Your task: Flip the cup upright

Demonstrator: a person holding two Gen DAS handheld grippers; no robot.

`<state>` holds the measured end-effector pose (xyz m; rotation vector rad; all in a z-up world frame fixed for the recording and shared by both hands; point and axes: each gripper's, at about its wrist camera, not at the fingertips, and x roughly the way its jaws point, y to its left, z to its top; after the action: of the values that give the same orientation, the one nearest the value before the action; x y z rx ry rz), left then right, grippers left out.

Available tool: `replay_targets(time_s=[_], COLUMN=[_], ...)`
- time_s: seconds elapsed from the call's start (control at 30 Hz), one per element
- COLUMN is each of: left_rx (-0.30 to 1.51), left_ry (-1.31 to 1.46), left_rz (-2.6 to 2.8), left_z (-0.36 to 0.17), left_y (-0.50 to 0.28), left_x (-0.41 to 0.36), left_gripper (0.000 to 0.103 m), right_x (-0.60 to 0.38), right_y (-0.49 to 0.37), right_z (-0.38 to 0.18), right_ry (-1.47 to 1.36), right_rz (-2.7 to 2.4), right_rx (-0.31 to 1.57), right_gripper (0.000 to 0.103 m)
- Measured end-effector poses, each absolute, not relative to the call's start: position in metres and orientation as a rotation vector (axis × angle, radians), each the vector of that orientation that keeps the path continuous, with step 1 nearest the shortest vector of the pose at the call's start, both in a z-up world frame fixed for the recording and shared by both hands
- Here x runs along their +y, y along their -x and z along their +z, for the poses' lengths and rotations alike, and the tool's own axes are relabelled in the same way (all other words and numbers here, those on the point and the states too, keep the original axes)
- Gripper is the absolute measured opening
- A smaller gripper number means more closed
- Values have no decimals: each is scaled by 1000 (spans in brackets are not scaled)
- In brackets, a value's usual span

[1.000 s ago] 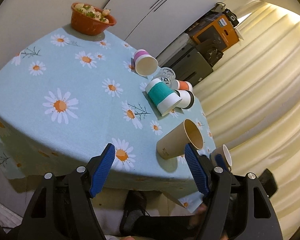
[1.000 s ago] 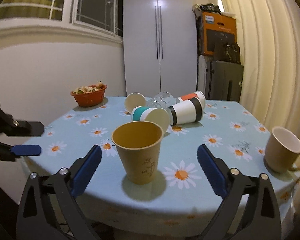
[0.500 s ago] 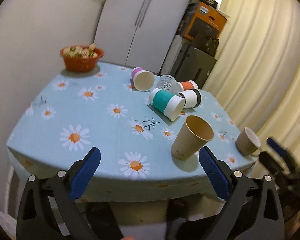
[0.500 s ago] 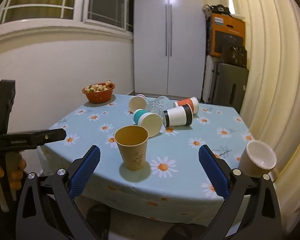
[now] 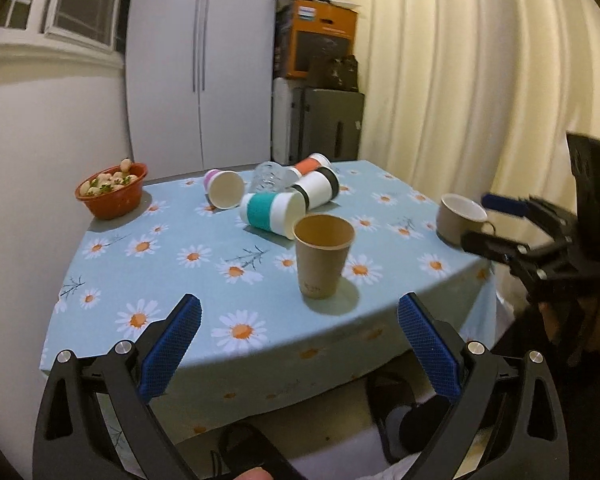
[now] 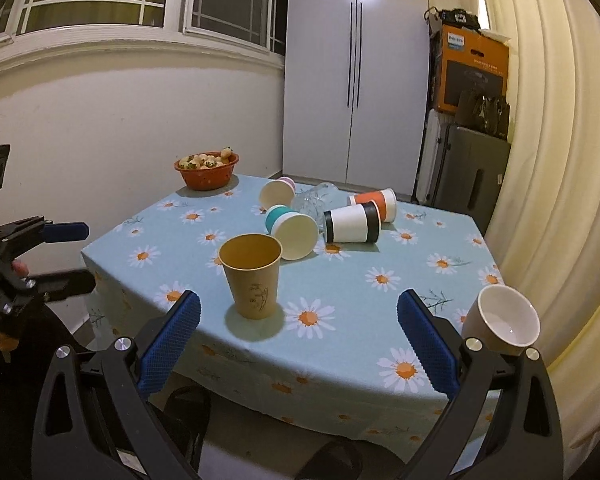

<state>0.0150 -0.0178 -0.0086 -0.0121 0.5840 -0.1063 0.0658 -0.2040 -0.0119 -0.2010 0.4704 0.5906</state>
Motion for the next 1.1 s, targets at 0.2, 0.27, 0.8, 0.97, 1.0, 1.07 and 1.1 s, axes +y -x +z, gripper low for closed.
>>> replay_targets(time_s=[0.2, 0.27, 0.8, 0.97, 1.0, 1.07, 1.1], left_rx=[573, 557, 566, 565, 564, 565, 565], left_ry=[62, 73, 59, 58, 58, 60, 61], left_rz=[-94, -92, -93, -92, -93, -93, -94], left_z=[-12, -11, -12, -12, -12, -12, -12], left_y=[-10, -8, -9, -8, -8, -9, -9], left_x=[-14, -12, -14, -15, -15, -14, -14], left_gripper=[96, 96, 96, 96, 96, 96, 96], right_x=[-202, -202, -202, -200, -199, -199, -199], right_y=[-57, -57, -60, -59, -59, -59, -59], right_z=[-16, -17, -17, -19, -19, -20, -20], right_ry=[219, 221, 222, 235, 236, 231, 231], right_rz=[605, 600, 567, 568, 568, 566, 565], right_rx=[463, 462, 470, 469, 469, 470, 471], right_gripper=[98, 98, 98, 98, 98, 98, 98])
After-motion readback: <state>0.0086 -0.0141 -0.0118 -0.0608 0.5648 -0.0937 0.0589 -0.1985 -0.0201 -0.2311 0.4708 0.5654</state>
